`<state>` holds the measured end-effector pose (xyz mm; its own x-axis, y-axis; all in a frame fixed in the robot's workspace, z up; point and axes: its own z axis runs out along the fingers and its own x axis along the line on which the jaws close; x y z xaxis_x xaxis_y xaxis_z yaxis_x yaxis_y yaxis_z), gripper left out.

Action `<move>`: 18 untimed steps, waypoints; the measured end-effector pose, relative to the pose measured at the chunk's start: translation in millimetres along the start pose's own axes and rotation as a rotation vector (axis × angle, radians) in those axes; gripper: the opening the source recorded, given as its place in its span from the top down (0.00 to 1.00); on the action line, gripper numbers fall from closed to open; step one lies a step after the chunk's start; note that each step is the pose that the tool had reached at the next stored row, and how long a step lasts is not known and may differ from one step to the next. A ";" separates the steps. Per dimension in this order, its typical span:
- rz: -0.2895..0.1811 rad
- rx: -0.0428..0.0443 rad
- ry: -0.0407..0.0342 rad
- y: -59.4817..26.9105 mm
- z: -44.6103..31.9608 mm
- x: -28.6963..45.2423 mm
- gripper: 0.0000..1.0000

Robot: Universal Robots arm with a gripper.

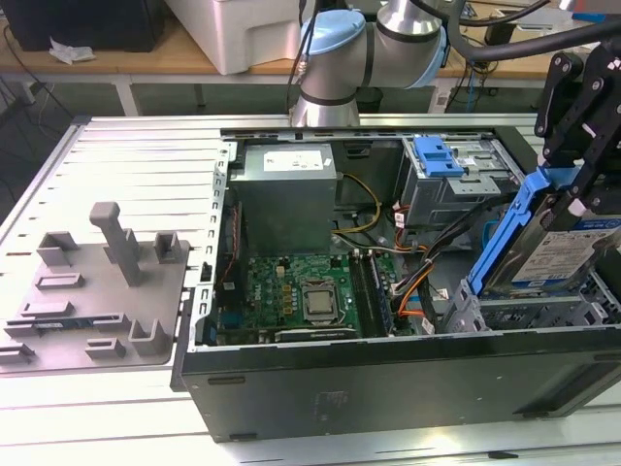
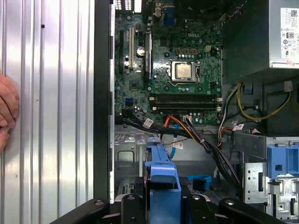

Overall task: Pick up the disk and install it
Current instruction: 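Insert the disk into the insertion slot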

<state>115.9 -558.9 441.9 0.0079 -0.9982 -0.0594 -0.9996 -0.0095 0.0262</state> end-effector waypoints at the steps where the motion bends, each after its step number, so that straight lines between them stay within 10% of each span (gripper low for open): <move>1: 0.000 0.0001 -0.0001 0.0 0.1 0.0 0.63; 18: 0.000 0.0001 -0.0003 0.3 -14.2 -0.8 0.63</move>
<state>115.9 -558.9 456.1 0.0079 -0.9982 -0.0597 -0.9996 -0.0095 0.0261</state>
